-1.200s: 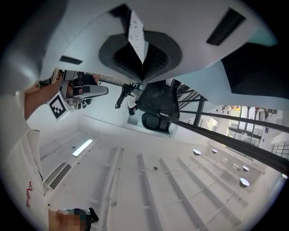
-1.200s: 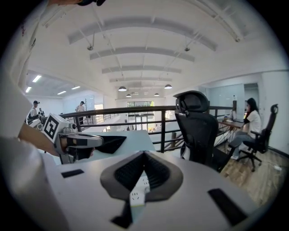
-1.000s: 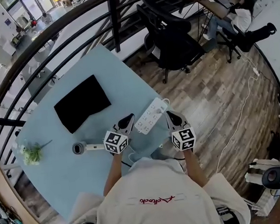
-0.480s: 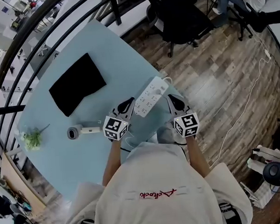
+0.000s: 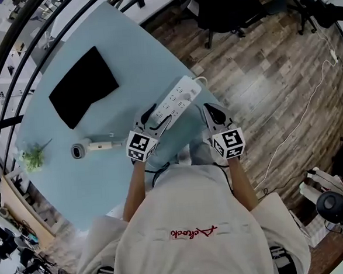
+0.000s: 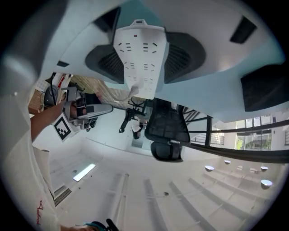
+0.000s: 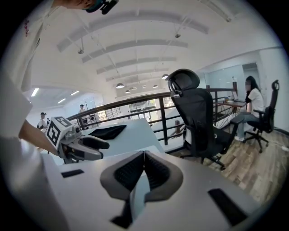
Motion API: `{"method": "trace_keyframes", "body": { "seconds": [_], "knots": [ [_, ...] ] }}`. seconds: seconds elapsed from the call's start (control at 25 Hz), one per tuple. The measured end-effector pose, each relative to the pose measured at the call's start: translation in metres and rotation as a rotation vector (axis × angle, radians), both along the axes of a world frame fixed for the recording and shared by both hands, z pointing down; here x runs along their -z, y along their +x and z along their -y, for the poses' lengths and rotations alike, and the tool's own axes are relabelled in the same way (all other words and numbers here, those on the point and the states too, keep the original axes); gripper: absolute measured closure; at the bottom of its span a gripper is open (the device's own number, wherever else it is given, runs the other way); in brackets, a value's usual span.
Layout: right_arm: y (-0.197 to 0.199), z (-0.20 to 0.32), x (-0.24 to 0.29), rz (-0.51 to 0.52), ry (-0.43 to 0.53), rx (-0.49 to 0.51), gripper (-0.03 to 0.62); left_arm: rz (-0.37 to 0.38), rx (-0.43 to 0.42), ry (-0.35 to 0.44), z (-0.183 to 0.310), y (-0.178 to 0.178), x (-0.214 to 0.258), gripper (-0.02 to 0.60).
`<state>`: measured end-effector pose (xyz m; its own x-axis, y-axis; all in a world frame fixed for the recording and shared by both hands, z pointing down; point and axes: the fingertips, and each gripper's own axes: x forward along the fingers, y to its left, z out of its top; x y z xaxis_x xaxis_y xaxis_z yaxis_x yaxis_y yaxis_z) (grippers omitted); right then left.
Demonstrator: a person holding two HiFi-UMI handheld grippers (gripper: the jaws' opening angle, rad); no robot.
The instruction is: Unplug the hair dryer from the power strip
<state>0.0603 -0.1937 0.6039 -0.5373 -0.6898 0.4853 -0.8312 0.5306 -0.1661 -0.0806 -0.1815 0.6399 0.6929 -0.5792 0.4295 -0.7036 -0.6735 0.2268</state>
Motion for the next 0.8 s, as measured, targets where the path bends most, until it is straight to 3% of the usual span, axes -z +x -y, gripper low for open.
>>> {"method": "trace_keyframes", "body": {
  "seconds": [0.16,0.24,0.56,0.8],
  "knots": [
    [0.002,-0.001,-0.004,0.002,-0.008,0.022,0.577,0.113,-0.097,0.005,-0.014,0.016,-0.020,0.220],
    [0.003,-0.002,-0.006,0.002,-0.012,0.033,0.577,0.160,-0.111,0.010,-0.017,0.019,-0.027,0.194],
    [0.003,-0.002,-0.011,0.016,-0.021,0.070,0.577,0.285,-0.111,-0.042,-0.012,0.019,-0.052,0.164],
    [0.002,-0.003,-0.014,0.021,-0.028,0.077,0.577,0.285,-0.132,-0.103,-0.014,0.024,-0.060,0.160]
  ]
}}
